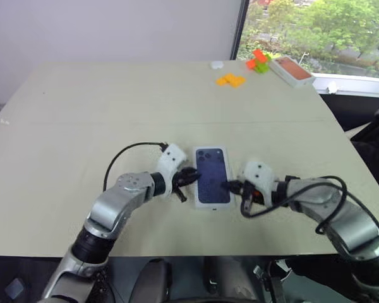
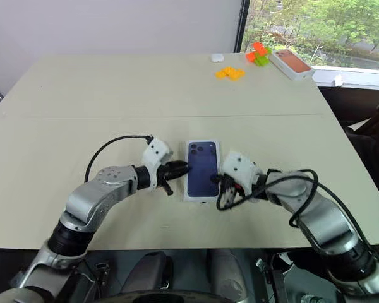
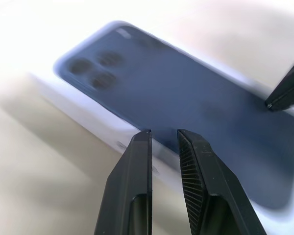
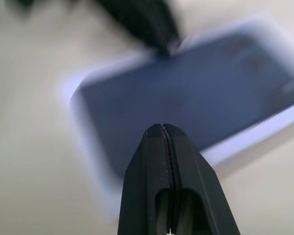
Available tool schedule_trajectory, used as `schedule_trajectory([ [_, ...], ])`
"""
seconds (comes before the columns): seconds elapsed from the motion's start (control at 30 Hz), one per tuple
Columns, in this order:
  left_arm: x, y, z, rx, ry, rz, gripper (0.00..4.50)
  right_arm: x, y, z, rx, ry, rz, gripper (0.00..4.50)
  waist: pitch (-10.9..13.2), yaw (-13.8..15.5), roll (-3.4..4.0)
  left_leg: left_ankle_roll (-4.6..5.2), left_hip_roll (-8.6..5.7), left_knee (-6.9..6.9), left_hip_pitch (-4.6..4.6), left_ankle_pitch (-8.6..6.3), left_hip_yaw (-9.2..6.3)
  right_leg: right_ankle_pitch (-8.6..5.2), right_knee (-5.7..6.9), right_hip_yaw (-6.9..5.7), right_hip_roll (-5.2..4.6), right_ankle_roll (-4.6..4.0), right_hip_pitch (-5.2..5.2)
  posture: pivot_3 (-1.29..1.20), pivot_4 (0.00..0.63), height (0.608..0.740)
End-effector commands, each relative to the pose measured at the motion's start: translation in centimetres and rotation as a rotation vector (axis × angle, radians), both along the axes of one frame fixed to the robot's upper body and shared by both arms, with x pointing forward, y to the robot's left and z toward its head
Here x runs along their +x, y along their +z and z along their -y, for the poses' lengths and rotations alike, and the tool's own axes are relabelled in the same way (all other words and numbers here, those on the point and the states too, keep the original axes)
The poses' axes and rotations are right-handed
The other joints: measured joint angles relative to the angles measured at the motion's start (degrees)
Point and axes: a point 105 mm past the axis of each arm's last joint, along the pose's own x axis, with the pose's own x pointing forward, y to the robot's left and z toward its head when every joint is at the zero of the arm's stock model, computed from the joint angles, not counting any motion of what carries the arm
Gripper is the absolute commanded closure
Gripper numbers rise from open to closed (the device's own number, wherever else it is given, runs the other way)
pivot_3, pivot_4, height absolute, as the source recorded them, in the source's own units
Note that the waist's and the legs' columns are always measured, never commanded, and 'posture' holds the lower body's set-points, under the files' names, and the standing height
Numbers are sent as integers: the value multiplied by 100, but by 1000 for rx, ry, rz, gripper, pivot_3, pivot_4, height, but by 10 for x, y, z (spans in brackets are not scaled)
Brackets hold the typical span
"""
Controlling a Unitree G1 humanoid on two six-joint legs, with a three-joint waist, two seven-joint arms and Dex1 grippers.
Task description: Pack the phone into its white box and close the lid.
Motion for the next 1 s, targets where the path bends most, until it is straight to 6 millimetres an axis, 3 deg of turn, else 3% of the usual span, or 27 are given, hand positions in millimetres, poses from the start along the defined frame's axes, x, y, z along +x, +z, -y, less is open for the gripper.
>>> schedule_trajectory([
  [0.03,23,8,-4,29,101,72,3588,19,3,7,1,-90,50,4500,-1,21,0,0,0,0,-2,0,-3,0,0,-1,0,0,0,0,150,740],
  [0.17,35,-8,3,100,132,34,3588,32,-15,6,-21,-137,19,4500,-1,6,0,1,-8,-7,-5,0,3,0,-4,0,-8,0,-3,0,150,740],
  [0.37,30,-22,13,139,95,-14,3588,37,-30,4,-48,-163,-23,4500,-3,13,2,4,-12,-12,-17,-3,4,1,-7,2,-17,1,-18,0,150,740],
  [0.5,31,-17,11,111,116,7,3588,35,-29,4,-51,-154,-20,4500,-3,23,2,3,-12,-12,-17,-2,0,1,-6,2,-18,1,-16,0,150,740],
  [0.57,33,2,3,26,151,66,3588,37,-17,4,-8,-158,34,4500,-2,9,2,3,-12,-11,-17,-2,1,1,-7,2,-18,1,-15,0,150,740],
  [0.67,34,31,-31,-69,250,172,3588,39,8,13,65,-179,153,4500,-1,-9,1,3,-8,-12,-25,-2,-1,1,-7,2,-20,1,-24,0,150,740],
  [0.77,31,42,-69,-57,331,230,3588,39,15,31,116,-212,172,4500,-1,-12,2,2,0,-12,-35,-1,0,1,-6,2,-19,2,-36,0,150,740],
  [0.87,20,37,-113,-31,395,211,3588,32,11,64,124,-248,127,4500,-2,-3,3,2,4,-17,-31,-2,0,1,-5,2,-14,1,-35,0,150,740],
  [1.0,2,24,-157,21,433,160,3588,24,13,96,186,-292,79,4500,0,-2,2,3,-3,-15,-34,-2,4,1,-13,1,-14,1,-33,0,150,740],
])
